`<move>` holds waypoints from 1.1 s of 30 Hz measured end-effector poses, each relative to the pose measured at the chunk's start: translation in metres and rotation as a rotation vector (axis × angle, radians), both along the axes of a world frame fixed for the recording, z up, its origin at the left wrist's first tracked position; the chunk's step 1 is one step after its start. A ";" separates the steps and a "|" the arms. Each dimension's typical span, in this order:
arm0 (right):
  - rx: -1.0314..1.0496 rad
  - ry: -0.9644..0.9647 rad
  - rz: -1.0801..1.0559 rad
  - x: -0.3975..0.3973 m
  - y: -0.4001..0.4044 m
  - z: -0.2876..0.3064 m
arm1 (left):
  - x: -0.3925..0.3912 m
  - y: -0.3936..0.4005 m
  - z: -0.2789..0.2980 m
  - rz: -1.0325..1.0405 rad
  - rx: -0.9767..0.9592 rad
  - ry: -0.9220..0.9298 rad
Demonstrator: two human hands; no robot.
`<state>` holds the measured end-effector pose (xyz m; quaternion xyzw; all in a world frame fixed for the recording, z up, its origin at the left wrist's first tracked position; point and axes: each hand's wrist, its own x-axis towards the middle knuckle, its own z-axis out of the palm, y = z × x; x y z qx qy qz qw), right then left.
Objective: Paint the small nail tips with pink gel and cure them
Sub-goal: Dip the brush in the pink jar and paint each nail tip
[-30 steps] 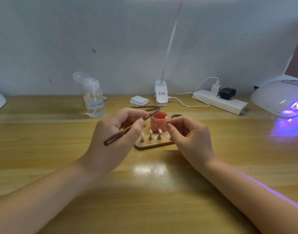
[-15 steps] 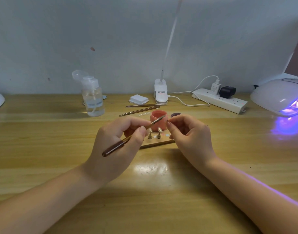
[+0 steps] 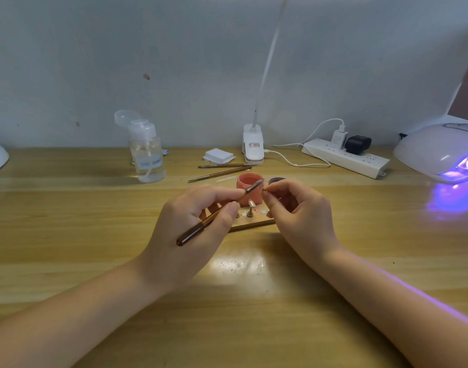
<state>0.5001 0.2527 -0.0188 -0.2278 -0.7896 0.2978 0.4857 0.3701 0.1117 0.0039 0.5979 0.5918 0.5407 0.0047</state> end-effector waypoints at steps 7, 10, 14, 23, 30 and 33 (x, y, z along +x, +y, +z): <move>-0.051 -0.001 0.025 0.001 0.000 0.001 | -0.001 -0.001 -0.001 -0.021 0.025 -0.084; -0.062 0.003 0.040 0.001 -0.001 0.002 | -0.001 0.001 -0.002 -0.023 -0.007 -0.145; -0.058 0.013 0.042 0.001 -0.002 0.002 | -0.001 -0.001 -0.003 -0.066 -0.006 -0.201; -0.085 0.020 0.075 0.000 -0.003 0.002 | 0.000 -0.001 -0.004 -0.081 -0.001 -0.282; -0.104 0.015 0.087 0.001 -0.002 0.002 | -0.001 0.002 -0.005 -0.026 0.039 -0.325; -0.105 0.020 0.088 0.000 -0.003 0.003 | -0.001 0.000 -0.005 -0.069 0.020 -0.304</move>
